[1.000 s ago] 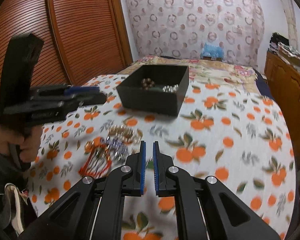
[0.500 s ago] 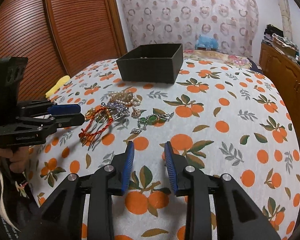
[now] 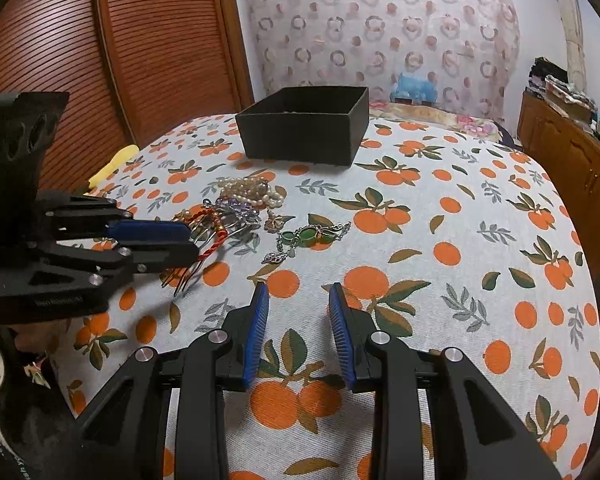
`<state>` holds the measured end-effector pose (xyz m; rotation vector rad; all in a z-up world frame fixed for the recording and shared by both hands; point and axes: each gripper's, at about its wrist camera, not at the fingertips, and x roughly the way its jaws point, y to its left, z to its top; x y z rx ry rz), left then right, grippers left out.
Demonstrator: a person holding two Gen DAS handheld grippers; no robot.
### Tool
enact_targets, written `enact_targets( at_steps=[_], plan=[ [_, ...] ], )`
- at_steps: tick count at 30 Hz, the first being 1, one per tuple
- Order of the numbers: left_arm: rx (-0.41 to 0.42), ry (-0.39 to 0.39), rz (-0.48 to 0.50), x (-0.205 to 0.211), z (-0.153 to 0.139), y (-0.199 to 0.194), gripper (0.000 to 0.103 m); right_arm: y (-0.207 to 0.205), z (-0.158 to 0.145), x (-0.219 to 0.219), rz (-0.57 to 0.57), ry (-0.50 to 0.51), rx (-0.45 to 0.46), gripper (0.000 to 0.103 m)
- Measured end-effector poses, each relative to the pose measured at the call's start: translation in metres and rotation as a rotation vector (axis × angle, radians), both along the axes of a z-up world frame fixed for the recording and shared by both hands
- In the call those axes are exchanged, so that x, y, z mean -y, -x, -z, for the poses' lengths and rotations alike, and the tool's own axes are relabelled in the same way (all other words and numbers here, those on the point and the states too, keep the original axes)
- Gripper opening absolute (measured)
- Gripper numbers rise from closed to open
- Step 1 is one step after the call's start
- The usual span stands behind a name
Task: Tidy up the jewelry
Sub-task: 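Grasp the red string bracelet with the left tool while the right tool moves to the pile, then close the right tool on the silver hair comb while the left tool holds the red bracelet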
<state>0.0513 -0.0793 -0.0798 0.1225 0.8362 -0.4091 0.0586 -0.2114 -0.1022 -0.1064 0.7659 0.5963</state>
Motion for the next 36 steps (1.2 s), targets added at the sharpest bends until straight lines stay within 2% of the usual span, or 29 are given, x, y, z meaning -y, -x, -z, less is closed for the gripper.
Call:
enact_targets(
  at_steps=[6,9,14,23,28,34,35,36],
  plan=[
    [0.004,-0.049,0.004,0.009,0.005,-0.003,0.017,-0.001,0.000,0.001,0.000,-0.003,-0.001,0.034],
    [0.004,-0.055,-0.007,0.008,0.006,-0.004,0.004,-0.001,0.000,0.001,0.001,-0.002,-0.001,0.034],
    [0.012,-0.044,-0.007,0.002,0.006,0.000,0.002,-0.001,0.000,0.001,0.001,-0.002,-0.001,0.034],
    [0.093,0.072,-0.091,-0.036,-0.025,0.015,0.002,0.000,0.000,-0.003,-0.001,0.029,0.011,0.034],
    [0.131,0.093,-0.121,-0.049,-0.036,0.021,0.002,-0.001,-0.008,-0.014,-0.042,0.007,0.001,0.034],
    [0.151,0.118,-0.160,-0.066,-0.042,0.024,0.002,-0.011,-0.015,-0.051,-0.118,0.007,-0.033,0.034],
    [0.153,0.121,-0.164,-0.069,-0.042,0.024,0.002,-0.012,-0.014,-0.055,-0.121,0.007,-0.039,0.035],
    [0.156,0.123,-0.171,-0.071,-0.042,0.025,0.002,-0.015,-0.013,-0.061,-0.125,0.010,-0.051,0.040]
  ],
)
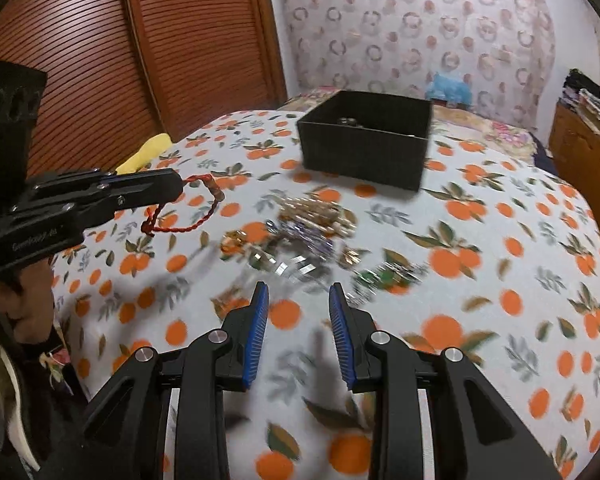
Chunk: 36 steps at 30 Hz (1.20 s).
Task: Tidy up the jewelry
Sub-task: 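Close the right tool on the silver hair comb while the left tool holds the red bracelet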
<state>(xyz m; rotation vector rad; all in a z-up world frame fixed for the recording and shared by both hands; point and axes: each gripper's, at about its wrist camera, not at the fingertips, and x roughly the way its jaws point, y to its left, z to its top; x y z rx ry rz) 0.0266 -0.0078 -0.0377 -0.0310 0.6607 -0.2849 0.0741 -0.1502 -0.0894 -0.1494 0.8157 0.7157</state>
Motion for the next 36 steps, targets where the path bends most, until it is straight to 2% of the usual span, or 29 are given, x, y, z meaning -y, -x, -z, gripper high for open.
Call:
enact_targets(
  at_steps=[2,8,10,15,17,20,23,24,28,36],
  plan=[
    [0.003,0.003,-0.007,-0.003,0.000,0.001,0.002,-0.005,0.002,-0.009,0.007,0.005,-0.011,0.045],
    [0.009,0.024,-0.024,-0.014,0.000,0.004,0.002,-0.013,0.008,-0.025,0.005,0.037,-0.045,0.046],
    [0.008,0.030,-0.025,-0.015,0.001,0.005,0.002,-0.016,0.009,-0.031,0.012,0.059,-0.038,0.047],
    [0.008,0.032,-0.023,-0.015,0.002,0.006,0.002,-0.023,0.008,-0.045,0.015,0.104,-0.004,0.063],
    [0.007,0.033,-0.024,-0.015,0.002,0.005,0.002,-0.024,0.010,-0.051,0.022,0.157,0.033,0.063],
    [0.007,0.034,-0.026,-0.016,0.004,0.006,0.002,-0.027,0.014,-0.052,0.023,0.185,0.041,0.063],
    [0.005,0.037,-0.028,-0.017,0.005,0.008,0.002,-0.028,0.018,-0.046,0.027,0.182,0.034,0.060],
    [0.003,0.038,-0.028,-0.016,0.006,0.008,0.002,-0.028,0.018,-0.044,0.029,0.180,0.039,0.051],
    [0.004,0.038,-0.027,-0.017,0.006,0.007,0.002,-0.029,0.016,-0.039,0.033,0.177,0.040,0.039],
    [0.005,0.037,-0.029,-0.018,0.005,0.007,0.002,-0.020,0.000,-0.026,0.027,0.107,0.062,0.038]
  ],
)
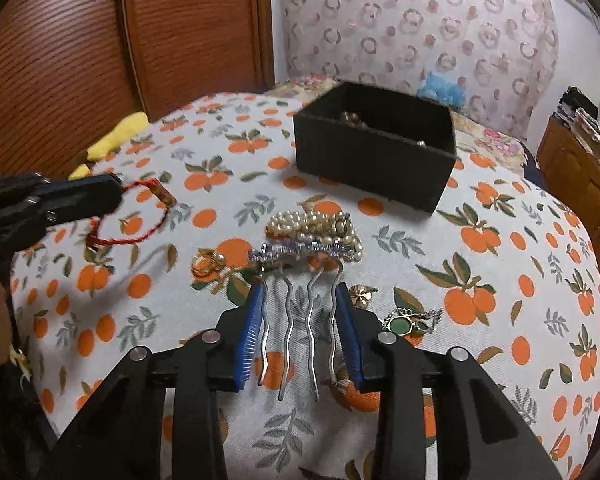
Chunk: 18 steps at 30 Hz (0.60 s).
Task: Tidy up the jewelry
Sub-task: 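Close the right tool on the silver hair comb while the left tool holds the red bracelet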
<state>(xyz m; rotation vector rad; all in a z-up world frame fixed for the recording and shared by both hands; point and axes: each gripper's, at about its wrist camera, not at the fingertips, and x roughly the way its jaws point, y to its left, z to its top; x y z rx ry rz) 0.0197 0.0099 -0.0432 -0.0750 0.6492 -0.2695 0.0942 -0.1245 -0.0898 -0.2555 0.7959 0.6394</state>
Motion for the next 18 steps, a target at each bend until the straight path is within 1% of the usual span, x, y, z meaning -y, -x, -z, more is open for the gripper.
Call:
enact_targets(
  at_steps=[7,9,11,12,13,14,18],
  plan=[
    [-0.001,0.000,0.000,0.000,0.000,0.000,0.002,0.004,-0.019,0.008,0.001,-0.050,0.036,0.036],
    [-0.002,0.000,0.001,0.000,0.000,0.000,0.002,0.002,-0.022,0.010,0.006,-0.068,0.037,0.018],
    [-0.003,0.000,0.001,0.000,0.000,-0.001,0.002,-0.001,-0.022,0.009,0.002,-0.075,0.035,0.017],
    [-0.003,0.000,0.001,0.000,0.000,-0.001,0.002,-0.003,-0.021,0.008,-0.002,-0.077,0.028,0.014],
    [-0.002,0.000,0.000,0.000,0.000,-0.001,0.002,-0.003,-0.021,0.008,-0.004,-0.081,0.023,0.012],
    [-0.002,-0.001,0.000,0.000,0.000,-0.001,0.002,-0.003,-0.020,0.007,-0.007,-0.083,0.020,0.008],
    [-0.004,-0.004,0.000,0.000,0.000,-0.001,0.002,0.000,-0.020,0.004,-0.025,-0.082,0.026,0.002]
  ],
)
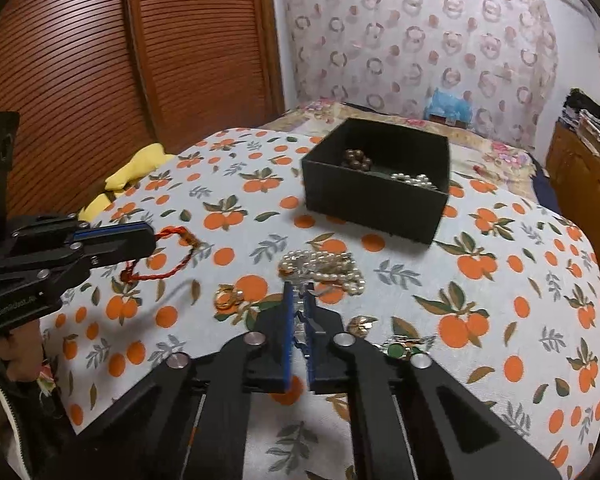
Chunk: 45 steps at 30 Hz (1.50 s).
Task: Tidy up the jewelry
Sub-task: 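Close the right tool on the silver hair comb while the left tool holds the red bracelet, then release the comb into the black box with the right tool while the left releases the red bracelet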
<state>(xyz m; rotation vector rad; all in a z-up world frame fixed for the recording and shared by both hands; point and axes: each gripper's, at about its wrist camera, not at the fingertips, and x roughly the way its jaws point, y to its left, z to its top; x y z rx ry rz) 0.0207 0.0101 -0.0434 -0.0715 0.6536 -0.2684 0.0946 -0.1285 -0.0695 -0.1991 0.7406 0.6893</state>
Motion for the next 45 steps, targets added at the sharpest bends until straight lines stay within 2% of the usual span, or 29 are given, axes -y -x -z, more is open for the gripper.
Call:
enact_targets(
  at_steps=[4,10,19,23,30,35,39,45],
  plan=[
    [0.003,-0.006,0.005,0.000,0.000,-0.001,0.002,-0.002,-0.002,0.000,-0.011,-0.007,0.006,0.002],
    [0.027,-0.022,0.010,0.000,-0.008,-0.019,0.002,-0.023,-0.022,0.002,-0.008,-0.005,0.047,0.002],
    [0.091,-0.043,0.018,0.001,-0.037,-0.054,0.002,-0.088,-0.060,-0.006,0.031,0.011,0.145,0.002],
    [0.108,-0.049,0.022,0.002,-0.047,-0.070,0.002,-0.125,-0.058,-0.008,0.063,0.020,0.131,0.002],
    [0.104,-0.067,0.030,0.007,-0.054,-0.090,0.002,-0.178,-0.033,-0.013,0.122,0.096,0.118,0.002],
    [0.099,-0.092,0.032,0.012,-0.056,-0.103,0.002,-0.184,-0.031,-0.009,0.113,0.067,0.114,0.004],
    [0.095,-0.100,0.031,0.016,-0.056,-0.112,0.002,-0.173,-0.035,-0.003,0.066,0.025,0.105,0.009],
    [0.095,-0.111,0.026,0.025,-0.058,-0.128,0.002,-0.155,-0.047,0.012,0.038,-0.027,0.099,0.009]
  ],
)
